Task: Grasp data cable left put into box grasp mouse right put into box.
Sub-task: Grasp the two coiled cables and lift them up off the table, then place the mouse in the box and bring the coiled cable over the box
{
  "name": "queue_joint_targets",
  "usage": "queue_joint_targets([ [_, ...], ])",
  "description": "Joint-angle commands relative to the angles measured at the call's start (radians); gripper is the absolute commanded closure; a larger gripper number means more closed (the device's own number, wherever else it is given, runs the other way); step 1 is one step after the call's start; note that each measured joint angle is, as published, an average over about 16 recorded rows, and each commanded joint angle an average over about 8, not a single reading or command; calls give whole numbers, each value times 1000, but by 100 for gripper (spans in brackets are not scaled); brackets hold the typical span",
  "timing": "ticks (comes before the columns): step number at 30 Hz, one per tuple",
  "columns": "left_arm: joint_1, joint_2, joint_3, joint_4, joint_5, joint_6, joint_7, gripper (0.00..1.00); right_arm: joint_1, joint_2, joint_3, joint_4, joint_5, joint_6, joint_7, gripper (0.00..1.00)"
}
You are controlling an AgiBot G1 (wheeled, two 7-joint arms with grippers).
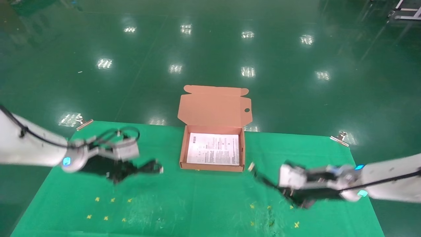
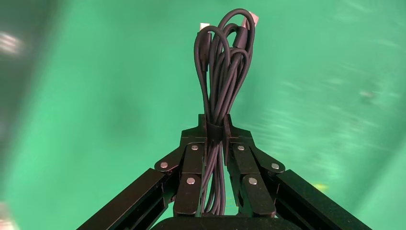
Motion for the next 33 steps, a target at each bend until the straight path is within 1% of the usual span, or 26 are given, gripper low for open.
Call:
queue_joint_targets([
  [1, -18, -15, -1, -44, 11, -16, -7, 100, 17, 19, 16, 20, 3, 10, 25, 100],
  [10, -38, -81, 8, -297, 129, -94, -135, 100, 97, 42, 76, 54, 22, 74, 49, 100],
  [14, -49, -85, 13, -378, 208, -143, -194, 100, 145, 30, 102, 56, 28, 119, 43, 100],
  [17, -60, -77, 13, -418, 266, -178, -237, 100, 187, 4, 122, 51, 41, 155, 23, 100],
  [23, -88, -40, 12, -444, 366, -234, -297, 100, 269, -90, 155, -1, 92, 222, -64, 100],
  [29, -114, 11, 8, -402, 440, -291, -329, 100, 340, -196, 174, -131, 138, 279, -187, 100],
  [33, -125, 34, 3, -374, 461, -321, -340, 100, 368, -249, 187, -221, 175, 291, -268, 100],
])
